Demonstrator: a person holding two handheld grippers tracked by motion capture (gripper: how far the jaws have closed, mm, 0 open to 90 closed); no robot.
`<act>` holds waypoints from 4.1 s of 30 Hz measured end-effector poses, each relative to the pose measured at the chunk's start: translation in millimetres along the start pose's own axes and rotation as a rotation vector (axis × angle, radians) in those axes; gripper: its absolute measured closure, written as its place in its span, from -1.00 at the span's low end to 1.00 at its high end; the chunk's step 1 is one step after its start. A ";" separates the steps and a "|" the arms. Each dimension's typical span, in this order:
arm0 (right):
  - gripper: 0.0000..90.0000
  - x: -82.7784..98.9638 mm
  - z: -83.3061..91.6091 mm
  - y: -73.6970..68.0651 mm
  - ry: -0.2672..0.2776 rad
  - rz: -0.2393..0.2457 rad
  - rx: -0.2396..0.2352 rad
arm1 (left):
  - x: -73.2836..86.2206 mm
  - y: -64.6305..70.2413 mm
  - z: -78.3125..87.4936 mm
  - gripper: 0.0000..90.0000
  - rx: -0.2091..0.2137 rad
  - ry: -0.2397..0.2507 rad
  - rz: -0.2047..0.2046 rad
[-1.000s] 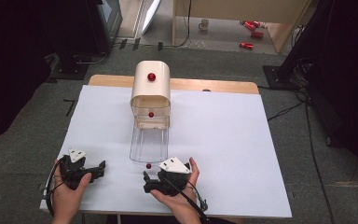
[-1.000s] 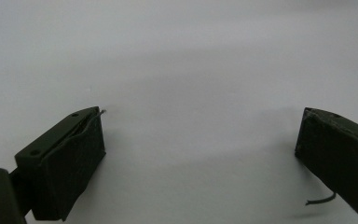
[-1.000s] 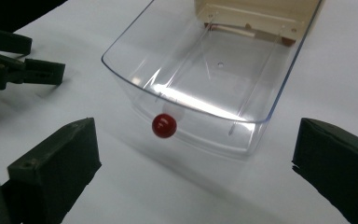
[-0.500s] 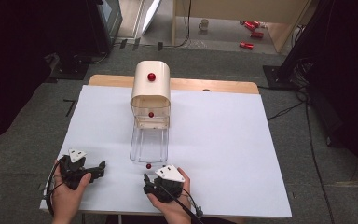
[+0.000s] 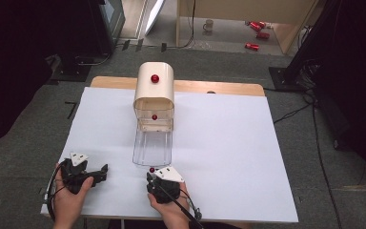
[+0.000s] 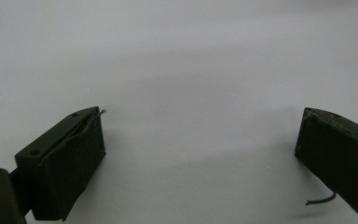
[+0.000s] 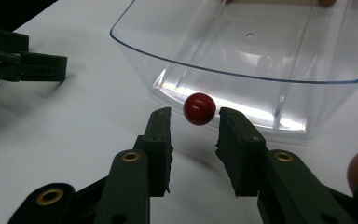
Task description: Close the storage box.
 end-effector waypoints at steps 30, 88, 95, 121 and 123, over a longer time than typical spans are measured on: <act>0.65 -1.9 -7.6 3.0 0.023 -0.038 0.018 | 0.0 0.1 0.0 -0.97 -0.001 0.000 0.000; 0.67 -38.3 -15.8 1.7 0.110 -0.037 0.071 | 0.0 0.0 0.0 -0.97 0.000 0.000 0.000; 0.67 -44.7 -24.2 3.8 0.096 -0.036 0.068 | 0.0 0.0 0.0 -0.97 0.000 0.001 0.000; 0.67 -68.4 -45.6 12.7 0.075 -0.032 0.059 | 0.0 0.0 0.0 -0.97 0.000 0.000 0.000; 0.67 -69.6 -46.9 13.1 0.074 -0.030 0.061 | 0.0 0.0 0.0 -0.97 0.000 0.000 0.000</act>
Point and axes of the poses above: each handheld gripper's, and its own axes: z roughly backward along the jaws, x roughly out of its underside, y roughly to its right, the point moved 5 cm from there along -z, roughly forward along the jaws, and after that the axes turned 15 degrees about -z, right-handed, at the moved point
